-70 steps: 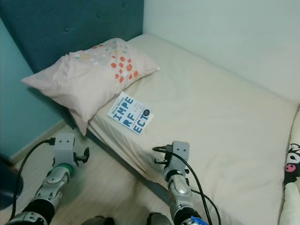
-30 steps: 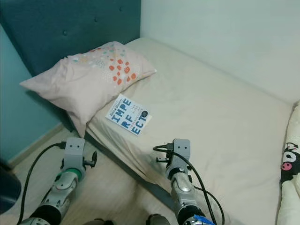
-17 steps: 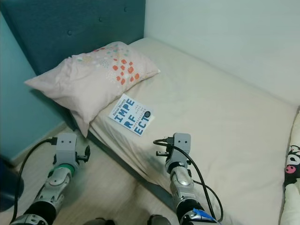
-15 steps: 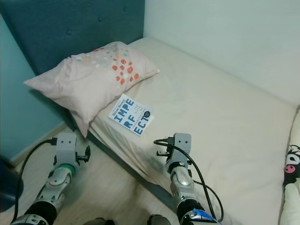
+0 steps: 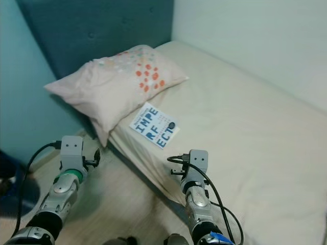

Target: Clean up the room

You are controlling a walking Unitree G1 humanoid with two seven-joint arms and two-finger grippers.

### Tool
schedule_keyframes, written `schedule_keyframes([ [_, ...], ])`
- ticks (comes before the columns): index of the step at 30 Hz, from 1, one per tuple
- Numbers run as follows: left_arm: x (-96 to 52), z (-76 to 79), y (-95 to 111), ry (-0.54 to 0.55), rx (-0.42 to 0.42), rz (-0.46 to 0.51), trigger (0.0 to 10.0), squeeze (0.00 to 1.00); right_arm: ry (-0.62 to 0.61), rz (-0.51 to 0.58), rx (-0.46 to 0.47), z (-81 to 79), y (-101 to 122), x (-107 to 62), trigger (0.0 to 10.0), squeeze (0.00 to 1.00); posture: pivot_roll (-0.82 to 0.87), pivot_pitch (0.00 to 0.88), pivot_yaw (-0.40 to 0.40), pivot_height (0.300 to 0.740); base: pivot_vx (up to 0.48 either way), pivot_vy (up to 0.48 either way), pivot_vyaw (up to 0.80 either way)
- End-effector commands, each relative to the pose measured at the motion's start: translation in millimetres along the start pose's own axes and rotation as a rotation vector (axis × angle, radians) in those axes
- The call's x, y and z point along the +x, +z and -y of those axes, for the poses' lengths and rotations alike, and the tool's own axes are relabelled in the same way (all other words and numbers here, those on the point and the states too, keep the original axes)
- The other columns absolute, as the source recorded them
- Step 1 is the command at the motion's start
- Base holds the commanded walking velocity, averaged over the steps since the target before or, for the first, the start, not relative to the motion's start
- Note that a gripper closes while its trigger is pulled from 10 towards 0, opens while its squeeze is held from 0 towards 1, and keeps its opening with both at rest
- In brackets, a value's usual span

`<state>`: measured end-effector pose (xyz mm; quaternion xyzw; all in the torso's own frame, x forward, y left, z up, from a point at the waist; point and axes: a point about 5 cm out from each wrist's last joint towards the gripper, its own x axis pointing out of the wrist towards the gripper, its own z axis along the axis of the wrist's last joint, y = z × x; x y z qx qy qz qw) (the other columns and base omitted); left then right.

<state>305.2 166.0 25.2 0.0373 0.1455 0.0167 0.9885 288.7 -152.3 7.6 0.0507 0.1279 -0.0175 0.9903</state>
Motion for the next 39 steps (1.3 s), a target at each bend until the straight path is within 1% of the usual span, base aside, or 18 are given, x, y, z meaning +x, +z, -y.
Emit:
schedule_keyframes([
  [1,-5.0,-0.1,-10.2,0.003,0.012,-0.033,10.0,0.00,-0.002,-0.006,0.005,0.5,-2.9,-2.3,10.0,0.00,0.00,0.076,0.046,0.740,0.000,0.000,0.80],
  [3,-6.3,-1.4,-12.9,0.018,0.011,-0.042,10.0,0.00,-0.009,0.001,0.010,1.9,-1.1,-1.6,10.0,0.00,-0.01,0.073,0.046,0.740,0.000,0.000,0.80],
  [7,-5.8,-1.4,-12.0,0.023,0.012,-0.040,10.0,0.00,-0.013,0.008,0.010,3.0,1.3,-0.4,10.0,0.00,-0.01,0.072,0.050,0.740,0.000,0.000,0.80],
  [9,-4.1,3.0,-9.4,0.002,0.008,-0.035,10.0,0.00,-0.031,0.014,0.017,6.7,3.3,0.4,10.0,0.00,-0.02,0.070,0.058,0.740,0.000,0.000,0.80],
  [12,-3.4,4.2,-8.6,-0.004,0.018,-0.036,10.0,0.00,-0.038,0.014,0.019,7.7,3.3,0.3,10.0,0.00,-0.02,0.069,0.061,0.740,0.000,0.000,0.80],
  [15,-1.5,4.7,-7.0,-0.001,0.014,-0.047,10.0,0.00,-0.046,0.013,0.026,7.7,1.8,-0.9,10.0,0.00,-0.02,0.074,0.066,0.740,0.000,0.000,0.80],
  [18,-0.7,6.9,-5.3,-0.028,0.018,-0.050,10.0,0.00,-0.046,0.010,0.029,5.9,-0.3,-2.2,10.0,0.00,-0.01,0.076,0.067,0.740,0.000,0.000,0.80],
  [26,-1.6,9.8,-5.1,-0.056,0.049,-0.050,10.0,0.00,-0.045,0.005,0.034,4.9,-2.5,-3.7,10.0,0.00,-0.01,0.076,0.067,0.740,0.000,0.000,0.80],
  [28,-0.6,13.6,-4.5,-0.075,0.088,-0.060,10.0,0.00,-0.046,0.003,0.041,4.6,-2.6,-3.7,10.0,0.00,0.00,0.074,0.059,0.740,0.000,0.000,0.80],
  [31,-0.4,16.4,-3.1,-0.093,0.080,-0.056,10.0,0.00,-0.049,0.003,0.050,4.8,-2.7,-3.9,10.0,0.00,0.00,0.073,0.062,0.740,0.000,0.000,0.80],
  [33,-0.3,15.2,-2.6,-0.084,0.074,-0.053,10.0,0.00,-0.050,0.003,0.053,5.2,-2.9,-4.2,10.0,0.00,0.00,0.075,0.064,0.740,0.000,0.000,0.80],
  [35,0.1,10.4,-3.0,-0.052,0.068,-0.059,10.0,0.00,-0.052,0.003,0.054,5.5,-3.3,-4.6,10.0,0.00,0.00,0.073,0.066,0.740,0.000,0.000,0.80],
  [39,0.3,8.8,-3.2,-0.041,0.068,-0.063,10.0,0.00,-0.053,0.003,0.055,5.6,-3.4,-4.7,10.0,0.00,0.00,0.073,0.066,0.740,0.000,0.000,0.80],
])
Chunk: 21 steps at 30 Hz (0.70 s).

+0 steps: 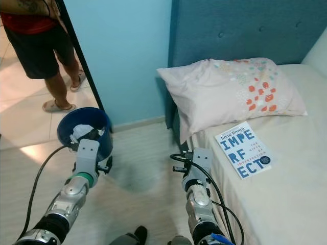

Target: Clean up the room

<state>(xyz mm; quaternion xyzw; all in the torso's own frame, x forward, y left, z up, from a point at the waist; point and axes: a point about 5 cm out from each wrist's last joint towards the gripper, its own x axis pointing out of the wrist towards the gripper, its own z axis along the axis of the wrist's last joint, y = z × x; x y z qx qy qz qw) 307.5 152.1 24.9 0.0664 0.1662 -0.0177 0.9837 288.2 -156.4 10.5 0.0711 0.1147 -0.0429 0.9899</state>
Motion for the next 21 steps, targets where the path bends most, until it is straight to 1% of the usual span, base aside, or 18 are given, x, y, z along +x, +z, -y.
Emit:
schedule_keyframes([
  [1,-1.5,-4.7,-5.0,0.019,-0.002,-0.025,10.0,0.00,-0.010,-0.024,0.007,2.2,-6.3,-3.6,10.0,0.00,0.00,0.073,0.066,0.740,0.000,0.000,0.80],
  [4,-1.7,-5.7,-4.2,0.020,0.001,-0.016,10.0,0.00,-0.012,-0.025,0.009,2.3,-6.3,-3.6,10.0,0.00,0.00,0.072,0.067,0.740,0.000,0.000,0.80],
  [10,-1.5,0.9,0.8,-0.040,0.033,0.009,10.0,0.00,-0.022,-0.026,0.018,2.8,-6.8,-3.9,10.0,0.00,0.01,0.076,0.076,0.740,0.000,0.000,0.80],
  [21,-1.6,1.5,0.9,-0.049,0.027,0.007,10.0,0.00,-0.034,-0.025,0.027,7.0,-5.7,-3.2,10.0,0.00,0.01,0.074,0.071,0.740,0.000,0.000,0.80],
])
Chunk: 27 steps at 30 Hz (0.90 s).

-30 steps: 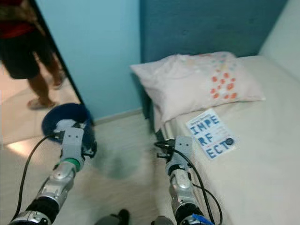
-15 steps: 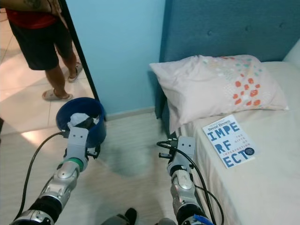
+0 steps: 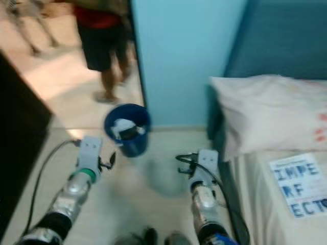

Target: Clean up the room

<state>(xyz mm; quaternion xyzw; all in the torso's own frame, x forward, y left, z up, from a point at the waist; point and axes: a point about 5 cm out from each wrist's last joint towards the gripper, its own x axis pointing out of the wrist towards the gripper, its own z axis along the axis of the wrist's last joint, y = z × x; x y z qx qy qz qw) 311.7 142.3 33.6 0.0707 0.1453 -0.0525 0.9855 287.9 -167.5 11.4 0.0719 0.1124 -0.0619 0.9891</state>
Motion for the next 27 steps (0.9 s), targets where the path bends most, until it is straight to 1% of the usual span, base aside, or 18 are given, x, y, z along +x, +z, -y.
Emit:
schedule_keyframes([
  [1,-3.7,-6.5,-10.0,0.015,0.006,-0.039,10.0,0.00,0.003,-0.032,0.020,-3.7,-8.1,-3.7,10.0,0.00,0.01,0.074,0.071,0.740,0.000,0.000,0.80],
  [5,-3.9,-5.0,-8.9,0.000,0.000,-0.037,10.0,0.00,-0.008,-0.032,0.028,-0.5,-7.0,-2.9,10.0,0.00,0.02,0.072,0.067,0.740,0.000,0.000,0.80],
  [16,-4.3,-4.2,-9.4,-0.010,0.010,-0.045,10.0,0.00,-0.016,-0.046,0.044,0.2,-10.1,-4.2,10.0,0.00,0.02,0.070,0.066,0.740,0.000,0.000,0.80],
  [17,-4.4,-4.5,-10.0,-0.008,0.016,-0.049,10.0,0.00,-0.019,-0.054,0.072,0.1,-11.6,-4.6,10.0,0.00,0.02,0.069,0.066,0.740,0.000,0.000,0.00],
  [20,-4.5,-3.9,-10.8,-0.017,0.020,-0.056,10.0,0.00,-0.025,-0.078,0.070,0.8,-14.0,-4.8,10.0,0.00,0.02,0.068,0.065,0.740,0.000,0.000,0.00],
  [22,-4.5,-0.4,-12.6,-0.049,0.031,-0.076,10.0,0.00,-0.026,-0.082,0.074,1.1,-14.3,-4.7,10.0,0.00,0.02,0.066,0.065,0.740,0.000,-0.480,0.00],
  [27,-4.3,2.4,-15.7,-0.058,0.025,-0.106,10.0,0.00,-0.029,-0.077,0.087,1.7,-13.6,-4.4,10.0,0.00,0.02,0.066,0.065,0.740,0.000,-0.480,0.00],
])
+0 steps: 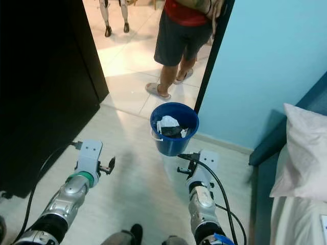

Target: Clean up the room

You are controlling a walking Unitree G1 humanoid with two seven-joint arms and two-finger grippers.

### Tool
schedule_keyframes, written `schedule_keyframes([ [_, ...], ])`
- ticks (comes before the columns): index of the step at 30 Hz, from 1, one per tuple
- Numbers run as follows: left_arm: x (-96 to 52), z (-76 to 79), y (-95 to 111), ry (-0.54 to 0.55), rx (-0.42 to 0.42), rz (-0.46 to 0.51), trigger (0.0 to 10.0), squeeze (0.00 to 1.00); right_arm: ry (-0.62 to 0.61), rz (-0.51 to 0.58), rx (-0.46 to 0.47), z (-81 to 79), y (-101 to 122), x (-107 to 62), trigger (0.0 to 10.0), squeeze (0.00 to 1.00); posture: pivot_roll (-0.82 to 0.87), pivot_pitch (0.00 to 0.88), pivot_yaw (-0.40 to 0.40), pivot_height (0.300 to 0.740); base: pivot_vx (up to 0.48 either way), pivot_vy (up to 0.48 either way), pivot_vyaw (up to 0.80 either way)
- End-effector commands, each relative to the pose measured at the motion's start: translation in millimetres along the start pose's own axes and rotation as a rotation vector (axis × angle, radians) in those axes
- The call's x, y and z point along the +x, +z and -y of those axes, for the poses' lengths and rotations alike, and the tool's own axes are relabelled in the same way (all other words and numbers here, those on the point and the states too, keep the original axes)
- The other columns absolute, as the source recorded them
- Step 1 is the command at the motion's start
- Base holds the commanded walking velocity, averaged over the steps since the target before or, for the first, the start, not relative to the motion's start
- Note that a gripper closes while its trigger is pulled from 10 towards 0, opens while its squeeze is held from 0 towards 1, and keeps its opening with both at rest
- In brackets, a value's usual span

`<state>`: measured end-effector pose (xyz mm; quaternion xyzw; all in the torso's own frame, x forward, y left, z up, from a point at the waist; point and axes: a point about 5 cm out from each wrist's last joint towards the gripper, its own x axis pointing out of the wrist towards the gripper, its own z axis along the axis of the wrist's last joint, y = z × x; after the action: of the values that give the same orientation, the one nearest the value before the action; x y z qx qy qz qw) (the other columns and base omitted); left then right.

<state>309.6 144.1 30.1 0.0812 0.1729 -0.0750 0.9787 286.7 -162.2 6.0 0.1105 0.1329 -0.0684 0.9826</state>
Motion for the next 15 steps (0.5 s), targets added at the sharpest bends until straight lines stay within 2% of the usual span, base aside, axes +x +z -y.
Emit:
schedule_keyframes([
  [1,-2.4,3.7,-11.8,-0.006,-0.029,-0.053,10.0,0.00,-0.023,-0.030,0.012,6.8,-6.8,-3.5,10.0,0.00,0.02,0.067,0.066,0.740,0.000,0.000,0.00],
  [8,-1.8,2.9,-9.2,0.000,-0.043,-0.035,10.0,0.00,-0.019,-0.026,0.018,6.3,-5.8,-3.0,10.0,0.00,0.02,0.069,0.066,0.740,0.000,0.000,0.00],
  [12,-3.3,-0.9,-7.3,0.039,0.010,0.007,10.0,0.00,0.016,-0.008,-0.022,0.5,-2.0,-1.4,10.0,0.00,0.01,0.070,0.066,0.740,0.000,0.000,0.00],
  [15,-4.5,-5.4,-10.0,0.059,0.007,0.001,10.0,0.00,0.035,0.008,-0.057,-3.4,0.1,-1.0,10.0,0.00,0.01,0.070,0.066,0.740,0.000,0.000,0.00],
])
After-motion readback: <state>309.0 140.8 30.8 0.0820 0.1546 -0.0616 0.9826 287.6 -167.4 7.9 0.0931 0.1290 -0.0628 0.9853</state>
